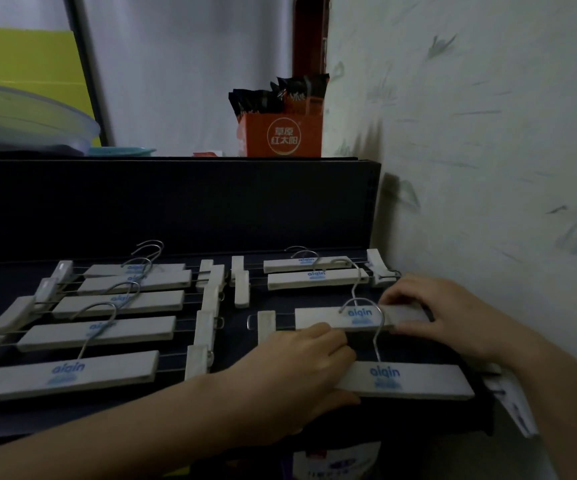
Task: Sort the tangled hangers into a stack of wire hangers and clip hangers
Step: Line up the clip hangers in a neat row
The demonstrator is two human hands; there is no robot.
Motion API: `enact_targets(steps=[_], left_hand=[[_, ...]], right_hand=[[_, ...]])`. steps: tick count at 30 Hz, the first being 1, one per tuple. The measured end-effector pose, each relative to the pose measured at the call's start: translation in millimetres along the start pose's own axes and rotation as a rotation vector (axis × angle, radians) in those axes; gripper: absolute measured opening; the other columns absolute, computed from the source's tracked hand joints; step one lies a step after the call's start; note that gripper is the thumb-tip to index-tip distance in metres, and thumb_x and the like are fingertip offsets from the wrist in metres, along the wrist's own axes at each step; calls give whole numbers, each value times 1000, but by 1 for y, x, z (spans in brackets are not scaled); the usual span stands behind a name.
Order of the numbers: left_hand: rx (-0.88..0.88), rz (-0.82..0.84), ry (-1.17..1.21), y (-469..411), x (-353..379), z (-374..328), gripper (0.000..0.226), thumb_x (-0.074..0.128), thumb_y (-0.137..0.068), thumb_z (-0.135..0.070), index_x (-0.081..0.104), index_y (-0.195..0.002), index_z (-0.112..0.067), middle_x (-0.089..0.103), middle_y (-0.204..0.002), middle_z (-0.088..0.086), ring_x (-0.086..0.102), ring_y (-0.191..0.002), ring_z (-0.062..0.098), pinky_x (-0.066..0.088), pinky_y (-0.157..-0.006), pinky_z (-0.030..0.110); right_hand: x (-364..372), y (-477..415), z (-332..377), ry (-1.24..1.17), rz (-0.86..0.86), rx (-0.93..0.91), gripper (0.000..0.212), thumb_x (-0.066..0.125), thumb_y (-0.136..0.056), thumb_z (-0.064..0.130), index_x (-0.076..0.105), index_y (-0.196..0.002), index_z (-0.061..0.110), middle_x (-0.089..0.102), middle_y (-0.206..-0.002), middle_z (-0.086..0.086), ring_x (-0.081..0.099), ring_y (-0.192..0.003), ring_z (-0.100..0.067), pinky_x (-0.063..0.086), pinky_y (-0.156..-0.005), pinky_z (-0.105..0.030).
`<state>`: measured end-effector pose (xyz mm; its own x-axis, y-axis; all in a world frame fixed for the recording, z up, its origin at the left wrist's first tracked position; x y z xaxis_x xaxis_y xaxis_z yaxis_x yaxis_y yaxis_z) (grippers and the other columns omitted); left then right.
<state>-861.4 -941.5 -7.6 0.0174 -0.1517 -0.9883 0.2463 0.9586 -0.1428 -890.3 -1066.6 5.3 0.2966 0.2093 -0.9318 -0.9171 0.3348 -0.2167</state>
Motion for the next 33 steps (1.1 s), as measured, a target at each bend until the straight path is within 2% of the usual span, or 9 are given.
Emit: enact_targets(steps=[6, 9, 12, 14, 18, 22, 26, 29, 33], left_hand=[[-53, -49, 13, 9, -12, 22, 42, 34, -92, -50, 43, -124, -25, 44, -123, -9, 37, -110, 3, 29, -83, 15], [-84, -30, 12, 11, -9, 32, 42, 33, -92, -51, 44, -124, -26, 45, -119, -9, 39, -106, 3, 31, -82, 15], [-87, 17, -26, 11, 0, 36, 44, 32, -92, -52, 43, -126, -26, 46, -119, -7, 41, -105, 6, 37, -81, 21], [-88, 24, -43, 10, 4, 38, 44, 31, -92, -52, 42, -127, -26, 46, -119, -6, 41, -105, 8, 36, -78, 21], [-96, 28, -56, 11, 9, 42, 45, 31, -93, -51, 42, -127, -25, 47, -120, -5, 42, -107, 9, 35, -78, 23], [-91, 1, -67, 10, 8, 45, 45, 31, -93, -51, 43, -126, -24, 48, -119, -4, 44, -105, 11, 38, -80, 25], [-111, -20, -84, 8, 7, 50, 44, 32, -93, -49, 40, -129, -24, 46, -124, -3, 43, -110, 11, 40, -85, 25], [-125, -51, -104, 4, 5, 55, 43, 32, -93, -49, 42, -127, -25, 48, -122, -4, 46, -107, 11, 41, -83, 26], [-172, -43, -137, 1, 7, 69, 41, 35, -93, -50, 48, -121, -23, 52, -116, -3, 49, -104, 13, 46, -82, 33]], right_hand=[[-7, -36, 0, 82, 76, 13, 26, 68, -81, 28, 55, -104, 29, 53, -101, 10, 53, -97, -9, 41, -85, -20], [4, -55, 2, 114, 148, 37, 30, 66, -83, 27, 57, -110, 21, 52, -105, 6, 52, -101, -12, 42, -91, -25], [16, -64, 5, 110, 184, 27, 32, 65, -84, 27, 57, -114, 20, 48, -104, 8, 47, -97, -7, 37, -85, -18], [20, -66, 6, 127, 184, 19, 32, 65, -84, 27, 57, -115, 19, 52, -106, 7, 46, -96, -5, 34, -82, -15], [25, -67, 4, 145, 170, 43, 31, 66, -83, 28, 58, -112, 21, 59, -114, 4, 51, -99, -5, 42, -89, -20], [18, -63, 4, 177, 139, 27, 34, 66, -83, 32, 58, -115, 24, 54, -109, 10, 49, -98, -3, 42, -90, -20], [-14, -51, 2, 124, -27, 42, 32, 63, -84, 36, 60, -114, 26, 57, -112, 8, 52, -102, -8, 41, -89, -23], [-31, -39, 10, 51, -122, 7, 26, 62, -84, 35, 62, -110, 28, 60, -107, 11, 54, -99, -3, 40, -85, -18], [-42, -23, 20, -17, -206, -8, 21, 62, -84, 35, 62, -105, 33, 57, -98, 24, 54, -96, 5, 42, -81, -15]])
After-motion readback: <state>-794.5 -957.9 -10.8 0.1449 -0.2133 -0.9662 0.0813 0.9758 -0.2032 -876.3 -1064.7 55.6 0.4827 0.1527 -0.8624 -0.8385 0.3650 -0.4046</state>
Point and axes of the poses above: each hand's wrist, its own y-axis away from the middle knuckle, its own x-axis out of the palm, z = x × y, the point moved 10 cm from there along -y, towards the middle knuckle
